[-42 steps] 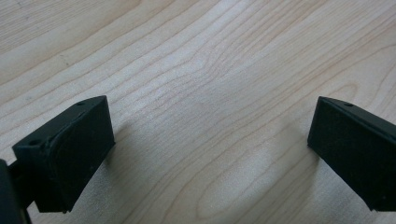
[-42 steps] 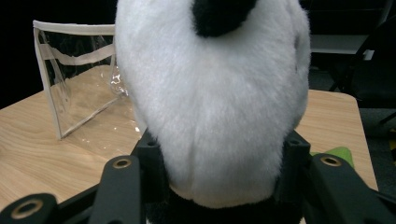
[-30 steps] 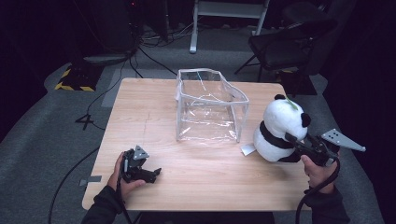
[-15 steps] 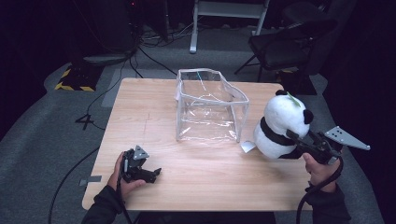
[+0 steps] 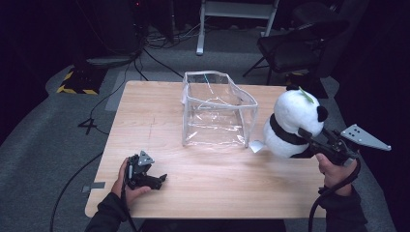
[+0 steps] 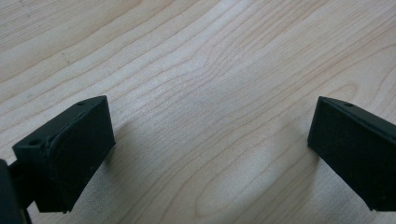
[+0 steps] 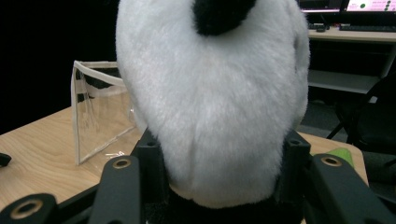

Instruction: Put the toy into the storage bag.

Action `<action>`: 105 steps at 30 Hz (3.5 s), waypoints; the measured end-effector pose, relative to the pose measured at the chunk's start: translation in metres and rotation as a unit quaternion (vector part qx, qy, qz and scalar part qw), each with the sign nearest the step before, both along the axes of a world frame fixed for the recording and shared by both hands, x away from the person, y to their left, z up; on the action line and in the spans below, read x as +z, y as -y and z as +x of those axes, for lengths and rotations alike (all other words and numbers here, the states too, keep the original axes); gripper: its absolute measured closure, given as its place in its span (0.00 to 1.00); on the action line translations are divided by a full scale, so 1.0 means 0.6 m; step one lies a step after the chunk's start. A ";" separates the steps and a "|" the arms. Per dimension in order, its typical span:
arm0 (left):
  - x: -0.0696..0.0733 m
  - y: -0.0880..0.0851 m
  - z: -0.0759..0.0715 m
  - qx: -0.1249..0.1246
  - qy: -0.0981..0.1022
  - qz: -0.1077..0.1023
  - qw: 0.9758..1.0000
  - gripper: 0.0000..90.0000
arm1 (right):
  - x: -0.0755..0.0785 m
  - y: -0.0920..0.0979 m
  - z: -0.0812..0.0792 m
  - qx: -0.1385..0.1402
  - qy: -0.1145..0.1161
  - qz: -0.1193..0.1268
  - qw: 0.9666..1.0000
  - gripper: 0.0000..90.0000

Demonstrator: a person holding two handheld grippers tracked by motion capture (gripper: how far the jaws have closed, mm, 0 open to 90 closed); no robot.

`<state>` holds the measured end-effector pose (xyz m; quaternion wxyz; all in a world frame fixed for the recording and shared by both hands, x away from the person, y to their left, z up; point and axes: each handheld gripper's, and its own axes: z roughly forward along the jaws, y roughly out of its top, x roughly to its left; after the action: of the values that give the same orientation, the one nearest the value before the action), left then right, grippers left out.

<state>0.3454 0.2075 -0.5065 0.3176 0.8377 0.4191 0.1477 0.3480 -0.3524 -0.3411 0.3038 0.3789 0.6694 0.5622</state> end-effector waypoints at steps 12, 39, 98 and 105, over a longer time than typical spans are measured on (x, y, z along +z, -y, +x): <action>0.000 0.000 0.000 0.000 0.000 0.001 1.000 0.01 | 0.047 -0.005 0.001 0.002 0.028 -0.010 1.000 0.55; 0.000 0.000 0.000 0.000 0.000 0.001 1.000 0.01 | 0.142 -0.046 0.020 0.028 0.078 -0.007 0.997 0.55; 0.000 0.000 0.000 0.000 0.000 0.001 1.000 0.01 | 0.177 -0.253 0.161 0.081 0.067 -0.013 0.994 0.55; 0.000 0.000 0.000 0.000 0.000 0.001 1.000 0.01 | 0.176 -0.277 0.172 0.083 0.065 -0.017 0.994 0.55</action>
<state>0.3453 0.2075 -0.5064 0.3169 0.8379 0.4192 0.1479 0.4513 -0.1863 -0.2357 0.3052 0.2795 0.6870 0.5973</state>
